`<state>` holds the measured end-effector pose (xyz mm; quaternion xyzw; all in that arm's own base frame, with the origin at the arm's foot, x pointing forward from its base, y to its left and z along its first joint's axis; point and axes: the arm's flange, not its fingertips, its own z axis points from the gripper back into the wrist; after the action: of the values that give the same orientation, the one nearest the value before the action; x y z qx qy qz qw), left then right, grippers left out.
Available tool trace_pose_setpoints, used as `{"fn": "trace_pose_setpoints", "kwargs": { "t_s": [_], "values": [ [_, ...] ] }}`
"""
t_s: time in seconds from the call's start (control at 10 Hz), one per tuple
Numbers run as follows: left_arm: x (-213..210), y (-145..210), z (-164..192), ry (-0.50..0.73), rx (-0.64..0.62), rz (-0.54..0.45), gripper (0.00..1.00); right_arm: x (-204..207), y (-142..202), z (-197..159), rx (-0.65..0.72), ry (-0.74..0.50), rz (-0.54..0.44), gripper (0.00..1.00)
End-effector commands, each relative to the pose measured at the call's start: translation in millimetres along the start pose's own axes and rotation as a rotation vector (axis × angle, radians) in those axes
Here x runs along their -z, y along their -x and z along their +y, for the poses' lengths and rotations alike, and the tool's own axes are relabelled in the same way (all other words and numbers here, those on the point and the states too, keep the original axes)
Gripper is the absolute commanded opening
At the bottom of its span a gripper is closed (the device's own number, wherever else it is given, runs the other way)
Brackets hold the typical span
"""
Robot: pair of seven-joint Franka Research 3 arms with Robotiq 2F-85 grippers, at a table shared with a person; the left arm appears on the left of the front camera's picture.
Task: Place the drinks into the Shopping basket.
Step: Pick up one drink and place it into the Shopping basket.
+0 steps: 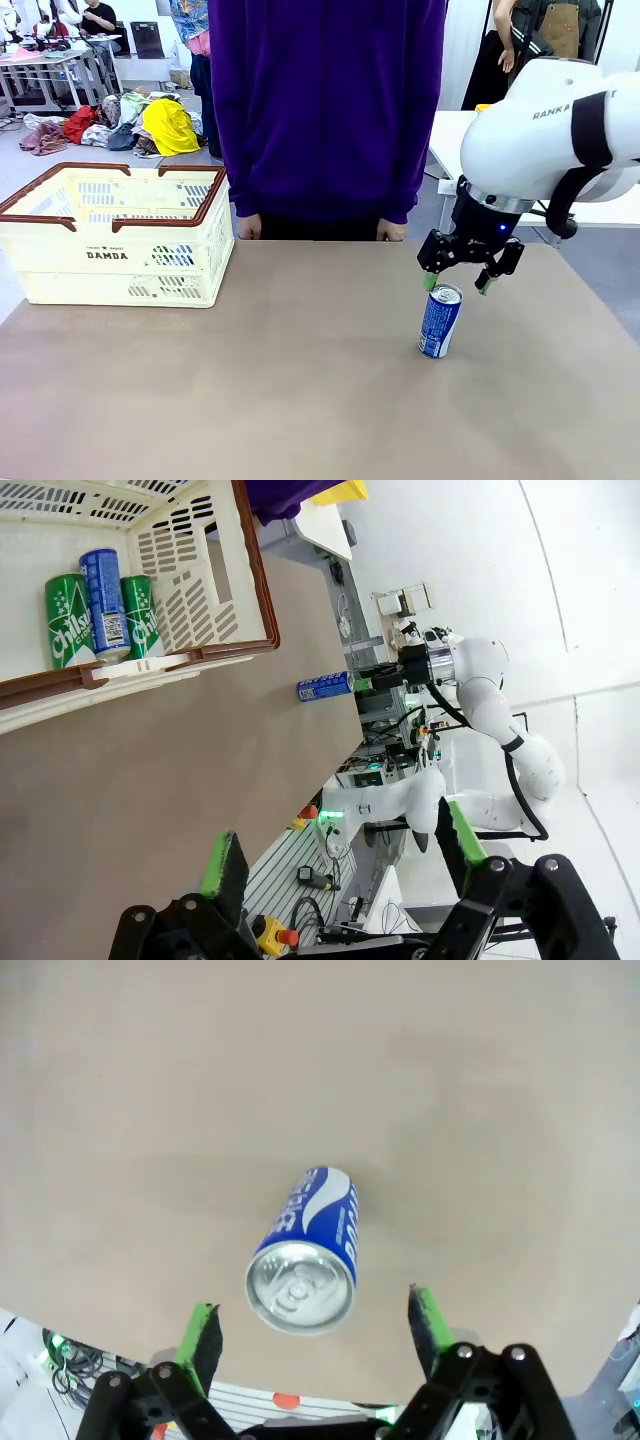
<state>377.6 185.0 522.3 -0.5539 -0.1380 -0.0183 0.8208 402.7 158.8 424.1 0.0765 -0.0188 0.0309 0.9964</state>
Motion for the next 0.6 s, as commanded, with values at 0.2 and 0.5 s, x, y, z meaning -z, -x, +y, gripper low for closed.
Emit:
{"fn": "trace_pose_setpoints", "kwargs": {
  "t_s": [0.2, 0.5],
  "values": [
    [0.9, 4.7, 0.0, -0.005, 0.011, 0.005, 1.00, 20.2, -6.6, 17.3, -0.015, 0.074, -0.038, 1.00],
    [0.9, 4.7, 0.0, -0.005, 0.011, 0.005, 1.00, 39.6, -6.5, 19.9, 0.001, 0.105, -0.036, 1.00]
  ]
}}
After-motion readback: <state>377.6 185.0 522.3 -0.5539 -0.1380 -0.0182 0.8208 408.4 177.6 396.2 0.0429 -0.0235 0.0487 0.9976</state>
